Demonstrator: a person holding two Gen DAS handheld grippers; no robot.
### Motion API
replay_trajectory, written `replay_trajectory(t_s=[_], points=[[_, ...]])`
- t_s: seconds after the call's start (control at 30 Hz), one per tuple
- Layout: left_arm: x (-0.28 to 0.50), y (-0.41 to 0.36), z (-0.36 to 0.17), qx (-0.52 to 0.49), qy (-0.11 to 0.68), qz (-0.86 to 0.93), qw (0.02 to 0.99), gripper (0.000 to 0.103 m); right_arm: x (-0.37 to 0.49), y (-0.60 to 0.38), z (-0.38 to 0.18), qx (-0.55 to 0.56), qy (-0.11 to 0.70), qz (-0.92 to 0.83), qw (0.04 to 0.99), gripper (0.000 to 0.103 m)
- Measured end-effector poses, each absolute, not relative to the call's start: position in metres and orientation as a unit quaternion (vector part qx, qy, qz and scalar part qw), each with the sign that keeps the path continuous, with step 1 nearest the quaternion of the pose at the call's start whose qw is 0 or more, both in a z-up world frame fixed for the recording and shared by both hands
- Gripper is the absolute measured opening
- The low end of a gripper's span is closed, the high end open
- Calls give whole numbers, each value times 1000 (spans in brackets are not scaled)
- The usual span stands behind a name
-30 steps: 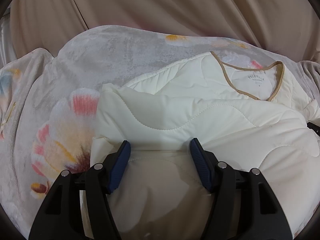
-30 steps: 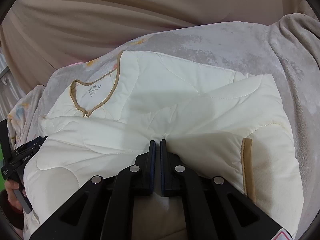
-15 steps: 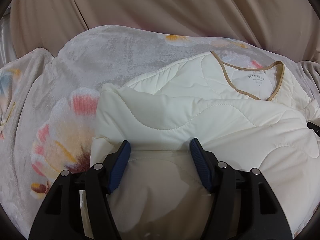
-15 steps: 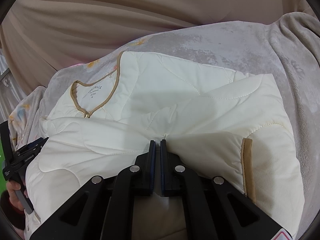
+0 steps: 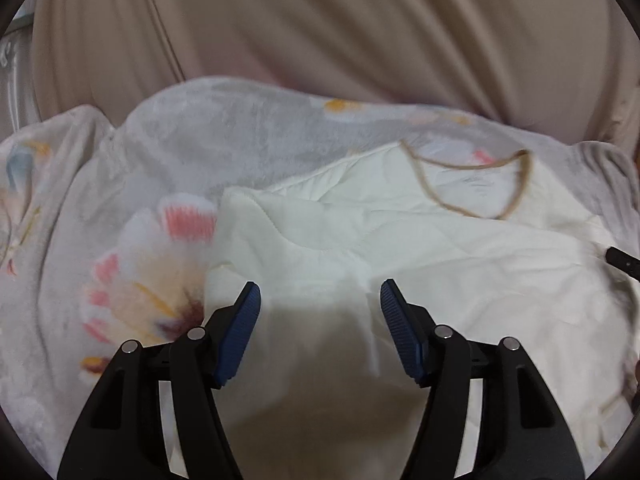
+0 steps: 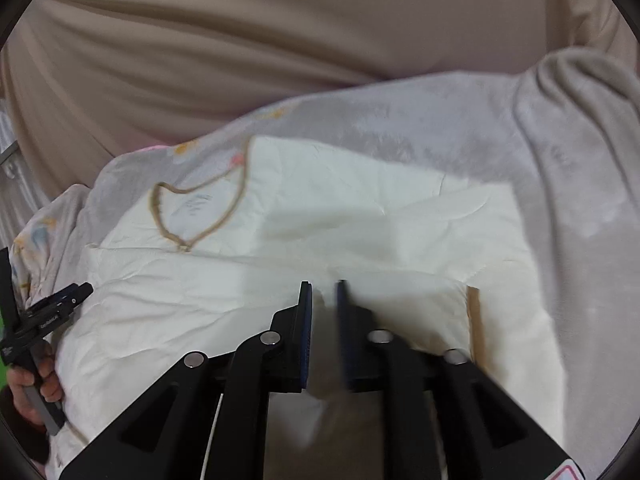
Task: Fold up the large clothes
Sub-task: 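Grasp the folded jacket edge with both tools and smooth it flat, then grasp the jacket hem with the left tool while the right tool grasps the hem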
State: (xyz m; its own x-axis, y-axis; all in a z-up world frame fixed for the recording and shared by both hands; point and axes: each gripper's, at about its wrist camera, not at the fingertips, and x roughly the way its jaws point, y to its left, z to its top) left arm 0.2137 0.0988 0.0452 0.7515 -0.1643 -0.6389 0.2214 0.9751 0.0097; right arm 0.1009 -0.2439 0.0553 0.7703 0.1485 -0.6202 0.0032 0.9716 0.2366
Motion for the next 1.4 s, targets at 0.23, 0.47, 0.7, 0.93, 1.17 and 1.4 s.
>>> replay_trajectory(t_s=[0.23,0.47,0.7,0.93,1.17,1.4], points=[[153,91,33,122,369,-93,917,62,48,-206,37,12,401,21,916,9],[152,138,24,85,398,-32,913,61,3,-270,41,101,407,-44,907,14],[46,200,49,-7,413,-99,905,90,-139,-300,54,140,384,10,912,64],[-34,251,5,-99,501,-139,849,92,-239,-325,-2,264,439,78,855,68],[-59,239,-2,-142,483,-159,849,60,-235,-302,-15,296,407,118,856,67],[-73,237,36,-133,414,-167,885,10,-248,-287,14,266,333,127,896,9]])
